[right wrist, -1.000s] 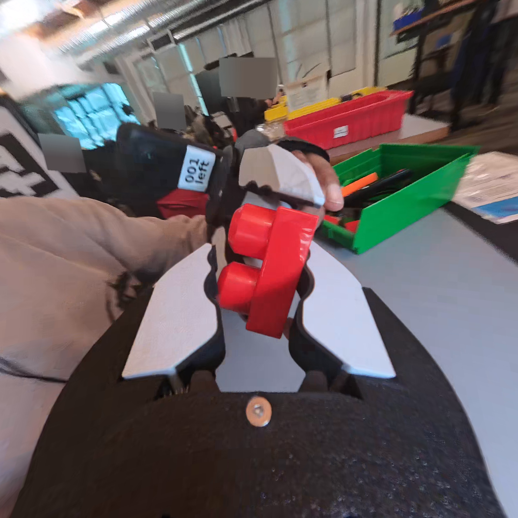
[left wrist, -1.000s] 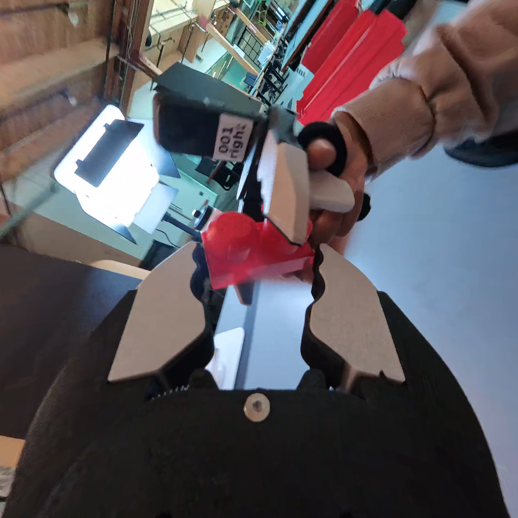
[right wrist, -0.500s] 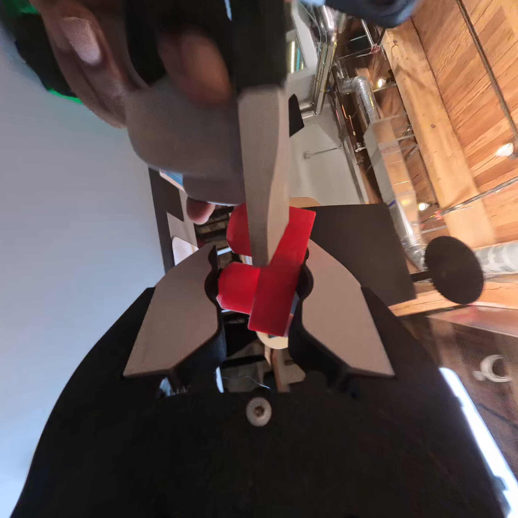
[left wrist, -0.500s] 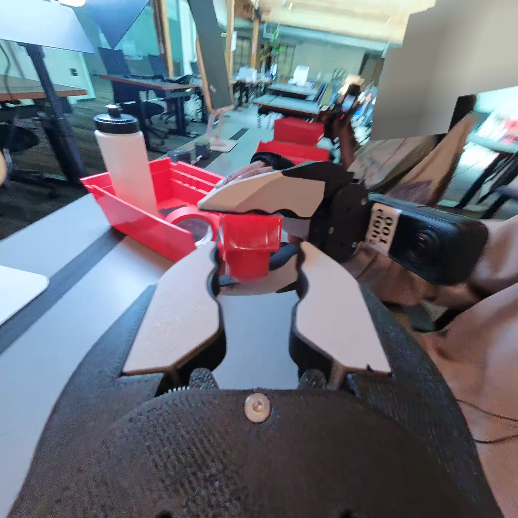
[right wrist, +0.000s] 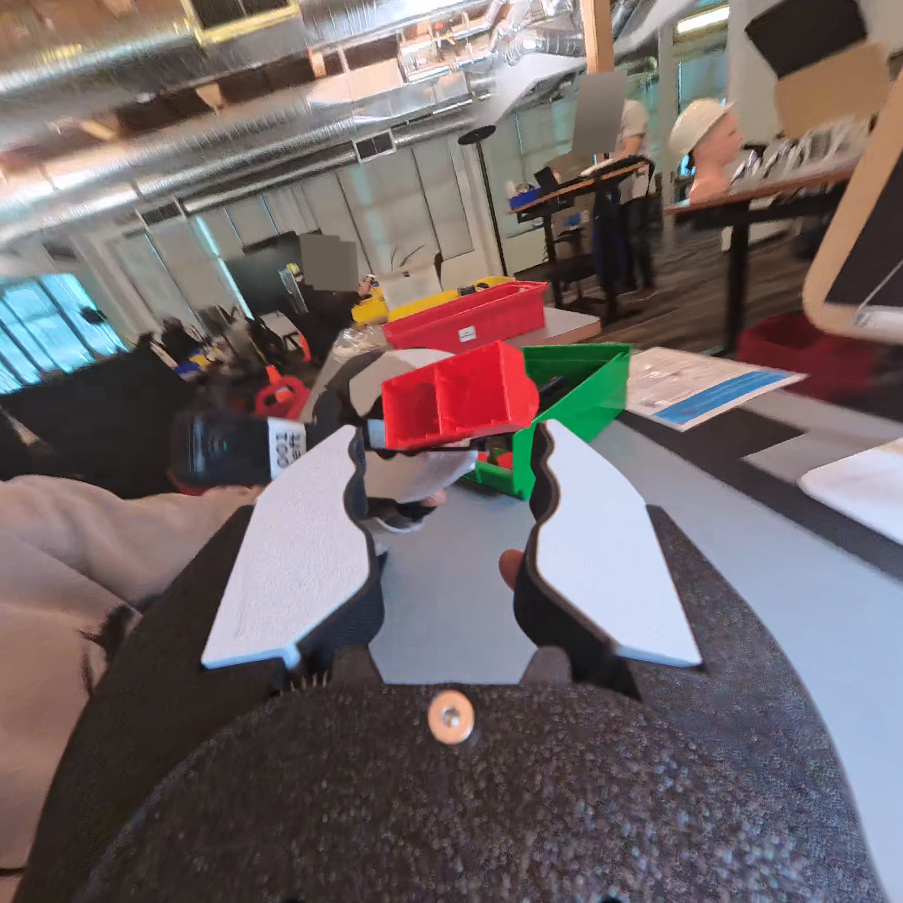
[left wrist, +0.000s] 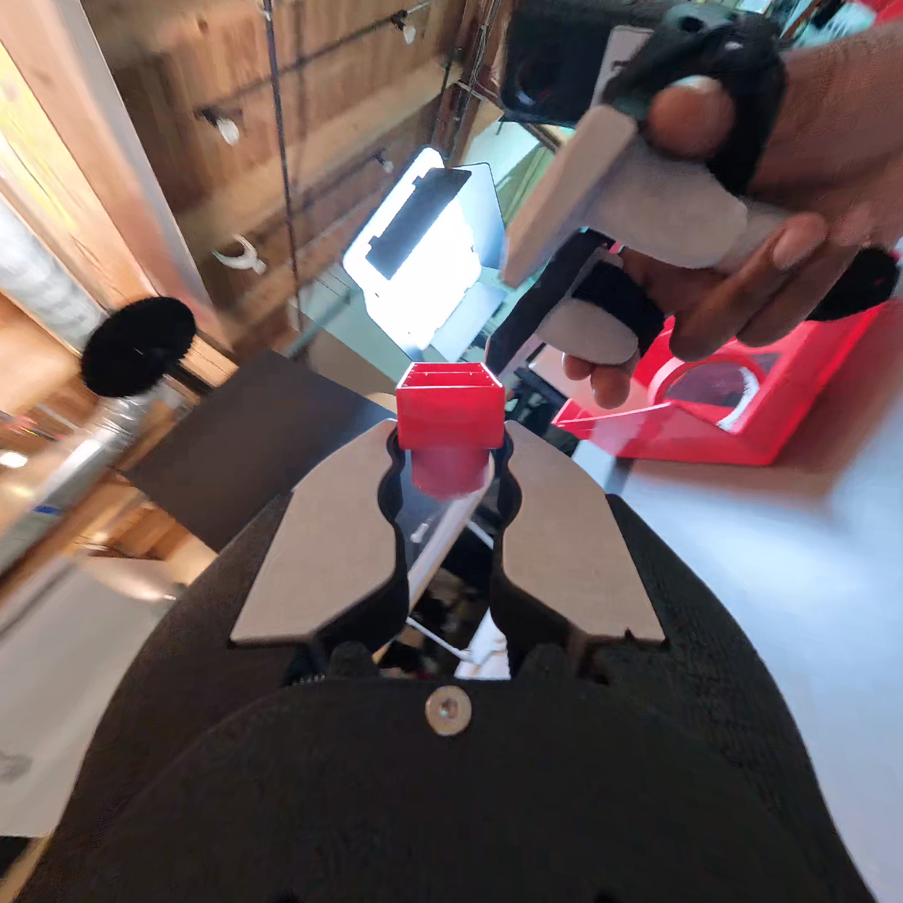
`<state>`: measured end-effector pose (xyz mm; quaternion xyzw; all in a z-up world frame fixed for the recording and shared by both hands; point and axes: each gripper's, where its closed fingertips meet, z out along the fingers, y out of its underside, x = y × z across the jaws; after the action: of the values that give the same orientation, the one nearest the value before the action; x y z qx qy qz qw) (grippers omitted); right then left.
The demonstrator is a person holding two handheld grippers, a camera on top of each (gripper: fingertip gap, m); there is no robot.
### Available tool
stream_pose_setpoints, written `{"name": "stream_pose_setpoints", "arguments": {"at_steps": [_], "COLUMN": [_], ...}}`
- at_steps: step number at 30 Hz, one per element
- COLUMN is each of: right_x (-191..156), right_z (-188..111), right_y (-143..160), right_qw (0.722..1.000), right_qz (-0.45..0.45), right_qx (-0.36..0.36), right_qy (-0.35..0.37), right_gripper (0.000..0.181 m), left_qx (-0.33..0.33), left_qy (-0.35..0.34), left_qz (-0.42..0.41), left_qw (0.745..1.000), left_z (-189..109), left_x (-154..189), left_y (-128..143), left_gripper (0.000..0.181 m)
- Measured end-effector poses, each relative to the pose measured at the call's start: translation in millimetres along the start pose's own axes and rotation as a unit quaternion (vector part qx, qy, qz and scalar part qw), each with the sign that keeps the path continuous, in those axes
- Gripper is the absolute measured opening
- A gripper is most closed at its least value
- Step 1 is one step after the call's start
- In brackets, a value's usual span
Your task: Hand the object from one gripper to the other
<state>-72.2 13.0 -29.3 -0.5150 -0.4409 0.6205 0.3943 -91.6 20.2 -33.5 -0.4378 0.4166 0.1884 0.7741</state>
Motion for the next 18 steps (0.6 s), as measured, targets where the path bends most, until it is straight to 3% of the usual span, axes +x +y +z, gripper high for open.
{"name": "stream_pose_setpoints", "arguments": {"at_steps": [2, 4, 5, 9, 12, 14, 16, 18], "right_x": [-2, 5, 8, 14, 20, 25, 25, 22], "right_z": [7, 10, 10, 7, -2, -13, -23, -27], "right_y": [7, 11, 11, 8, -5, -18, -31, -36], "right_qw": [0.999, 0.998, 0.998, 0.999, 0.985, 0.955, 0.898, 0.823], "right_qz": [0.048, 0.067, 0.063, -0.004, -0.123, -0.231, -0.363, -0.486], "right_qx": [-0.004, 0.001, 0.004, 0.003, 0.008, 0.012, 0.016, 0.006], "right_qy": [-0.013, 0.007, 0.011, 0.051, 0.123, 0.188, 0.248, 0.293], "right_gripper": [0.064, 0.048, 0.041, 0.04, 0.04, 0.04, 0.04, 0.04], "left_qx": [0.013, 0.026, 0.028, 0.015, 0.002, 0.005, 0.007, 0.001], "left_qy": [-0.014, -0.025, -0.025, -0.006, 0.069, 0.129, 0.18, 0.218], "left_qz": [0.06, 0.087, 0.088, 0.075, -0.049, -0.176, -0.323, -0.471], "left_qw": [0.998, 0.996, 0.995, 0.997, 0.996, 0.976, 0.929, 0.855], "left_z": [0, -1, -1, 3, 8, 9, 10, 12], "left_x": [8, 13, 13, 16, 25, 29, 28, 25], "left_y": [-6, -12, -13, -7, 3, 3, 1, -1], "left_gripper": [0.036, 0.036, 0.036, 0.036, 0.048, 0.055, 0.055, 0.059]}}
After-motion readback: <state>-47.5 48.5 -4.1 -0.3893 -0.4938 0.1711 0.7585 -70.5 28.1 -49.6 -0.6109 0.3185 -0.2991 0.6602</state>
